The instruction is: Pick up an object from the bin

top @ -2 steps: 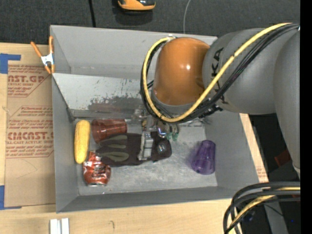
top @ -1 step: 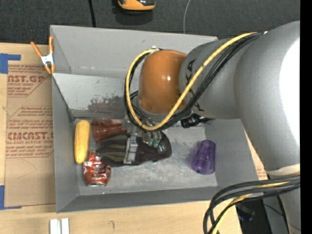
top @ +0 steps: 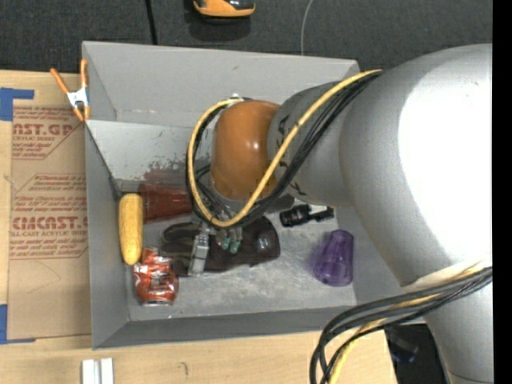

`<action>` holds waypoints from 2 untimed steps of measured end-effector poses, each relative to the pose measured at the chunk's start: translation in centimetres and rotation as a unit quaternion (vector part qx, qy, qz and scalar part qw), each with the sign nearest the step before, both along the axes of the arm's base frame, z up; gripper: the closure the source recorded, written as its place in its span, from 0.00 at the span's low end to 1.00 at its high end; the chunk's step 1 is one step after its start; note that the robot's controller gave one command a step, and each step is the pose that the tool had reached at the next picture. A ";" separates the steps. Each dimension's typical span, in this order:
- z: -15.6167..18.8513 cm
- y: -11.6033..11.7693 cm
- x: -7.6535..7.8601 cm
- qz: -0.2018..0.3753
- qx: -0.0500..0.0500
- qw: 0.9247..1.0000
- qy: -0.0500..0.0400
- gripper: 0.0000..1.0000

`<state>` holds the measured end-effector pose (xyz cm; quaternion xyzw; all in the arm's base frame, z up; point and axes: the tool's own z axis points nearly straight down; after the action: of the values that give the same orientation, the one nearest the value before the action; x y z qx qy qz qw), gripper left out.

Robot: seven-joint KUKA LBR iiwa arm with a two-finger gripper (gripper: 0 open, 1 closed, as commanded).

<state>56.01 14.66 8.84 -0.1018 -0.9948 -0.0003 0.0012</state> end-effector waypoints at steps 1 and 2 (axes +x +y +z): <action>3.8 -3.0 -0.5 -0.003 0.000 1.000 -0.001 0.00; 0.9 1.1 0.0 0.099 -0.001 0.995 -0.003 0.00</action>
Offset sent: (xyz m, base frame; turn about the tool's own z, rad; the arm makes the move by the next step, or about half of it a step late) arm 0.0032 0.0466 -0.0184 -0.3572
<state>56.00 15.73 9.73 -0.0027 -1.0000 0.0001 -0.0020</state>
